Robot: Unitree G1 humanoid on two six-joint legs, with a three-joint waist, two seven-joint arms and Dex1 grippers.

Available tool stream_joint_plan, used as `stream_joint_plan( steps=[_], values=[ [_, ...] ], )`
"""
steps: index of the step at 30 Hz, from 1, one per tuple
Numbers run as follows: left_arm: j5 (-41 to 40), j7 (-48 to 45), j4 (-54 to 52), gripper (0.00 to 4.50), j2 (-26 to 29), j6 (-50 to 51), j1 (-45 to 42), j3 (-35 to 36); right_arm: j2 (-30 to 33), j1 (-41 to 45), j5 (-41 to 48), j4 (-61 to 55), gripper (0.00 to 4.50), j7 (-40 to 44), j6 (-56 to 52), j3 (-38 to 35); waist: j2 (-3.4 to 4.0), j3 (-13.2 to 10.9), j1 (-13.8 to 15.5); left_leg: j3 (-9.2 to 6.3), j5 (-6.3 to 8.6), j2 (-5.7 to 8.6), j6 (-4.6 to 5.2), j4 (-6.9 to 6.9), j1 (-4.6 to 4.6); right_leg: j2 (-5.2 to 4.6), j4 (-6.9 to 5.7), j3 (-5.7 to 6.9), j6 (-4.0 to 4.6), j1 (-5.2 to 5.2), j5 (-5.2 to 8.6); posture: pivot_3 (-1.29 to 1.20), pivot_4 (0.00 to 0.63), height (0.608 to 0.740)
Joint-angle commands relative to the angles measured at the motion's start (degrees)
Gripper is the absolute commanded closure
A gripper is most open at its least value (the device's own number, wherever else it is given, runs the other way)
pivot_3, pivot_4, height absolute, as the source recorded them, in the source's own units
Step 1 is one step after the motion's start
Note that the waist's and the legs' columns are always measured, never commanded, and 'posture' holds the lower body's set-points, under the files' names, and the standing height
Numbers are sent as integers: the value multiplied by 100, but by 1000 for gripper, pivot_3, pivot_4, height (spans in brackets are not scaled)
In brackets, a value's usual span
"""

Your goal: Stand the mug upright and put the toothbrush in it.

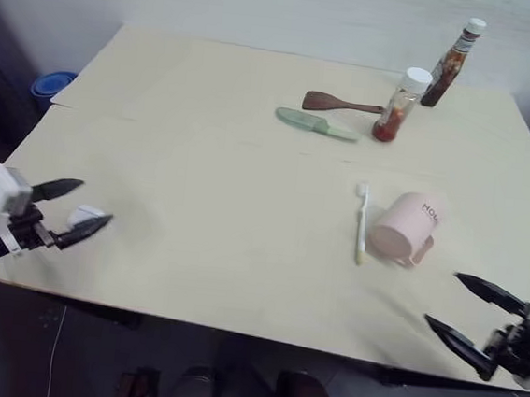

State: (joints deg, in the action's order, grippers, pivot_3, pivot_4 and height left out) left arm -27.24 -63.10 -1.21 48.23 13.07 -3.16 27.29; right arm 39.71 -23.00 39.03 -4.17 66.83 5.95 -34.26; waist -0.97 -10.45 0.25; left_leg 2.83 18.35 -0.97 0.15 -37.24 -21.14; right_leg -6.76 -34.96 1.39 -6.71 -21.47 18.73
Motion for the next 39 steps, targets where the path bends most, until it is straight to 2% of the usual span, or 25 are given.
stream_joint_plan(
  steps=[1, 3, 4, 8, 10, 14, 18, 23, 29, 32, 35, 39],
  values=[
    [-155, -334, -550, 13, -88, -123, -223, -634, -6, -10, -96, 176, 0, -285, -116, -265, 13, 0, -32, 1, 6, 2, 3, 2, 1, -2, -1, -6, -1, -1, -6, 0, 150, 740],
    [-181, -367, -685, 13, -215, -96, -383, -940, -21, -6, -47, -112, 0, -639, -482, -215, 22, 2, -57, 1, 0, -2, 1, 4, 4, 2, -6, -7, 2, -2, -11, 0, 150, 740],
    [-205, -350, -701, 13, -292, -63, -477, -1055, 25, 52, 179, -424, 0, -1085, -1016, -209, 26, 2, -77, 2, -7, -6, 4, 4, 6, 7, -10, -8, 2, -4, -12, 0, 150, 740],
    [-269, -535, -712, 13, -330, 73, -504, -1341, 734, 545, 672, -1465, 0, -3122, -3713, -70, 50, 7, -247, 11, -19, -13, 5, 2, 7, 16, -34, -18, 5, -14, -11, 0, 150, 740],
    [-284, -524, -758, 13, -410, 57, -468, -1437, 1039, 1035, 1459, -1634, 0, -4058, -5091, -106, 56, 9, -260, 19, -19, -13, 6, 1, 10, 16, -39, -26, 5, -19, -11, 0, 150, 740],
    [-275, -408, -842, 13, -554, 36, -423, -1523, 1305, 2003, 2157, -1403, 0, -5494, -6940, -128, 55, 9, -160, 0, -21, -17, 6, 0, -2, 20, -39, -7, 15, -23, -6, 0, 150, 740],
    [-215, -378, -1063, 13, -675, -115, -169, -1631, 971, 3555, 2398, -683, 0, -6789, -8330, 136, 55, 9, -134, 3, -32, -6, -10, -10, -15, 13, -34, -12, 13, -27, -7, 0, 150, 740],
    [-373, -338, -1370, 13, -757, -1, 64, -1679, 292, 4869, 2054, 155, 0, -7650, -9382, -36, 55, 10, -179, 9, -30, -8, -5, -11, -19, 15, -26, -15, 8, -29, -9, 0, 150, 740],
    [-339, -271, -1605, 13, -825, -67, 321, -1732, 10, 5408, 1453, 483, 0, -7510, -9842, 338, 63, 15, -177, 22, -44, -5, 4, -25, -88, 21, -72, -21, 4, -101, -11, 0, 150, 740],
    [-353, -274, -1762, 0, -855, -96, 357, -1784, -11, 5652, 1220, 782, 588, -7274, -9845, 712, 62, 15, -180, 26, -45, -4, 10, -56, -110, 26, -84, -15, -7, -114, -17, 0, 150, 740],
    [-411, -397, -1872, 0, -820, -103, 311, -1832, -28, 5829, 963, 1004, 1535, -6994, -9845, 965, 57, 17, -197, 39, -26, 2, 56, -71, -106, 27, -71, -15, -19, -113, -24, 0, 150, 740],
    [-530, -452, -1860, 0, -834, -63, 167, -1792, -72, 5959, 562, 1322, 2883, -6696, -9739, 1042, 52, 20, -205, 45, -26, -5, 57, -71, -98, 27, -75, -17, -20, -111, -26, 0, 150, 740]
  ],
)
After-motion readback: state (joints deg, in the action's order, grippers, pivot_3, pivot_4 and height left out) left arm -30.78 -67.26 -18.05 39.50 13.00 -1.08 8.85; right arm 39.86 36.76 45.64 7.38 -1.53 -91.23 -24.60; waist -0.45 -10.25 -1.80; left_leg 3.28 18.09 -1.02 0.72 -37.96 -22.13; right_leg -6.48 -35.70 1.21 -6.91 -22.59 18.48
